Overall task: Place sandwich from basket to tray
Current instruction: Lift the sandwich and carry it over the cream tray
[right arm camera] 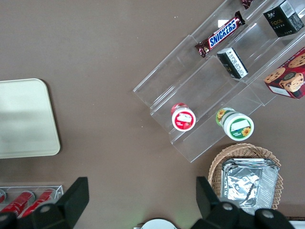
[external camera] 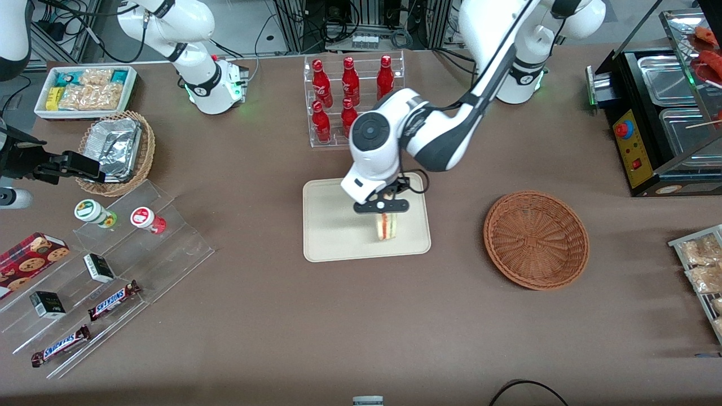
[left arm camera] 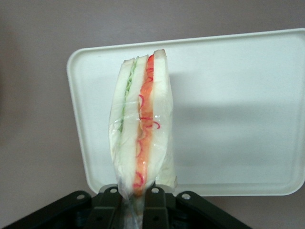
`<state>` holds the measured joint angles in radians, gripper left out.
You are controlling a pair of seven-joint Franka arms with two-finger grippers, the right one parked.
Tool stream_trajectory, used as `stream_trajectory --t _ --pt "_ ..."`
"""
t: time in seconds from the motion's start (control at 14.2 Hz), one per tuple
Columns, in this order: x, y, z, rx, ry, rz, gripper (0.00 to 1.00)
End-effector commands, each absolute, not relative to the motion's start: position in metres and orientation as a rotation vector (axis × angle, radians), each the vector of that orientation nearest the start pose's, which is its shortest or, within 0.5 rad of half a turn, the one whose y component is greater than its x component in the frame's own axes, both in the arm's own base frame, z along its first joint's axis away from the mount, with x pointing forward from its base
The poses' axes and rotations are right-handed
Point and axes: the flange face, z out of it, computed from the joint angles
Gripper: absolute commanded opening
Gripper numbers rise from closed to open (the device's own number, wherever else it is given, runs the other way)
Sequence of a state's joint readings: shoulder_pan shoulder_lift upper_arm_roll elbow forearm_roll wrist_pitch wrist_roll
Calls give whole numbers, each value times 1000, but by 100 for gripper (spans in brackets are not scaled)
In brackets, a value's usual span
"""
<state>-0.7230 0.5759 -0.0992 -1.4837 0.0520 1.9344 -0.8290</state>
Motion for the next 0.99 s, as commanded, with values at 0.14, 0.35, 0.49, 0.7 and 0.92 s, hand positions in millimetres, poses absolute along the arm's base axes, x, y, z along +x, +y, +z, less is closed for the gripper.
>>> stream_trajectory --t 0.14,0.35,0.49,0.7,0.92 --pt "473 -532 292 -3073 -61 117 0" --pt "462 -543 281 -3072 -87 115 0" --pt "460 -544 280 -3069 -85 118 0" --pt "454 -548 268 -3056 -96 132 7" --pt "452 -549 261 -3050 -102 141 23"
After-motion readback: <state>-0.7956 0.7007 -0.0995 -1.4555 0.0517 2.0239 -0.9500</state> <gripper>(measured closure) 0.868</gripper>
